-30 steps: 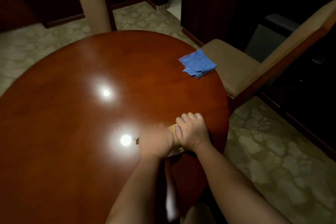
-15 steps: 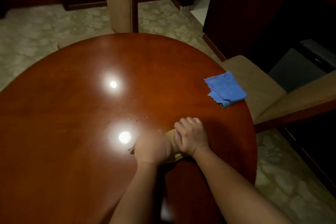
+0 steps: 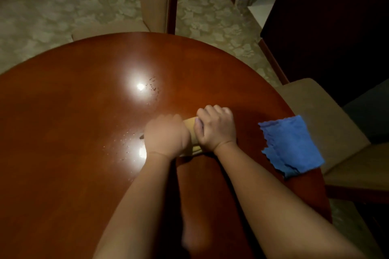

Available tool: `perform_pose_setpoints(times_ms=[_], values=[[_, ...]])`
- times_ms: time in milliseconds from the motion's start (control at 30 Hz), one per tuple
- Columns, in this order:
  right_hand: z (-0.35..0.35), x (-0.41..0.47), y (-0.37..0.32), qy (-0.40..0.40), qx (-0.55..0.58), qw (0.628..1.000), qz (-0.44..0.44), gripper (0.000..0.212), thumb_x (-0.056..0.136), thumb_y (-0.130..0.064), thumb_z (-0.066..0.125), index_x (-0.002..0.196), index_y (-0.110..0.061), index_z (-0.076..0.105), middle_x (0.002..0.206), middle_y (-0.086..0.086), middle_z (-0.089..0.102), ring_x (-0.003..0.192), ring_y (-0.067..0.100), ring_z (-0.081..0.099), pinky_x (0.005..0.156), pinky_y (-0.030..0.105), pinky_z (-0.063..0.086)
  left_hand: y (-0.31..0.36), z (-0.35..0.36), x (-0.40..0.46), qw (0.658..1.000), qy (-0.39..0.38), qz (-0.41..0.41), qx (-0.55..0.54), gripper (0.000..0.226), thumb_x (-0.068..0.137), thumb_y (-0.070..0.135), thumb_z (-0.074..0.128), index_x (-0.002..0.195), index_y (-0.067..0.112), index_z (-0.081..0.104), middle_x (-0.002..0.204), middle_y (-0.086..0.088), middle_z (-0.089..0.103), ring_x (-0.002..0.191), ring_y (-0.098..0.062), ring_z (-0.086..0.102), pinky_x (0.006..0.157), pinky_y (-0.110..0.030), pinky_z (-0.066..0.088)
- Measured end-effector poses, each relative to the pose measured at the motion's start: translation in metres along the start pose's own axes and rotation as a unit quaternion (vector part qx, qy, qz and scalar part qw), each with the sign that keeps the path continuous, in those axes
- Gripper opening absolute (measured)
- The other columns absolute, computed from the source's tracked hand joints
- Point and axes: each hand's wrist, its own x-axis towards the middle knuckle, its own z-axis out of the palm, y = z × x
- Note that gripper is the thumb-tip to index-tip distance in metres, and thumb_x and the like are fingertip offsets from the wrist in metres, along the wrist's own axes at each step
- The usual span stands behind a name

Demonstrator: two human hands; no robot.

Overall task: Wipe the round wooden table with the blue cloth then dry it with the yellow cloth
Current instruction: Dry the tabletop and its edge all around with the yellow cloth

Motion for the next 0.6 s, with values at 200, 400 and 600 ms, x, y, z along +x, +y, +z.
perform_pose_setpoints(times_ms=[200,400,600], values=[[-0.001,0.0,-0.007,0.002,-0.006,1.0,0.023,0.034,0.082,-0.034,0.035,0.066,-0.011,0.055,0.064,0.008,0.056,0.058,0.029,0.052,0.059,0.035,0.037,0.0,-0.004,0.001,0.999,-0.031,-0.018,0.009,0.03,0.076,0.029,0.038,0.057,0.011,0.052,0.051,-0.006,0.054,0.044,-0.027,0.048,0.045,-0.024,0.026],[-0.014,-0.049,-0.043,-0.01,-0.015,0.999,0.031,0.033,0.08,-0.036,0.036,0.065,-0.012,0.053,0.063,0.008,0.055,0.057,0.029,0.052,0.058,0.033,0.037,-0.001,-0.038,-0.05,0.998,-0.055,-0.015,-0.007,0.029,0.074,0.028,0.038,0.056,0.01,0.051,0.05,-0.007,0.053,0.042,-0.027,0.046,0.043,-0.025,0.028],[-0.035,-0.108,-0.099,-0.046,-0.041,0.997,0.045,0.032,0.08,-0.038,0.035,0.066,-0.015,0.052,0.063,0.005,0.053,0.057,0.027,0.05,0.058,0.033,0.038,-0.013,-0.084,-0.111,0.997,-0.072,0.008,0.008,0.031,0.073,0.029,0.038,0.056,0.01,0.054,0.049,-0.006,0.051,0.038,-0.025,0.045,0.041,-0.024,0.025]])
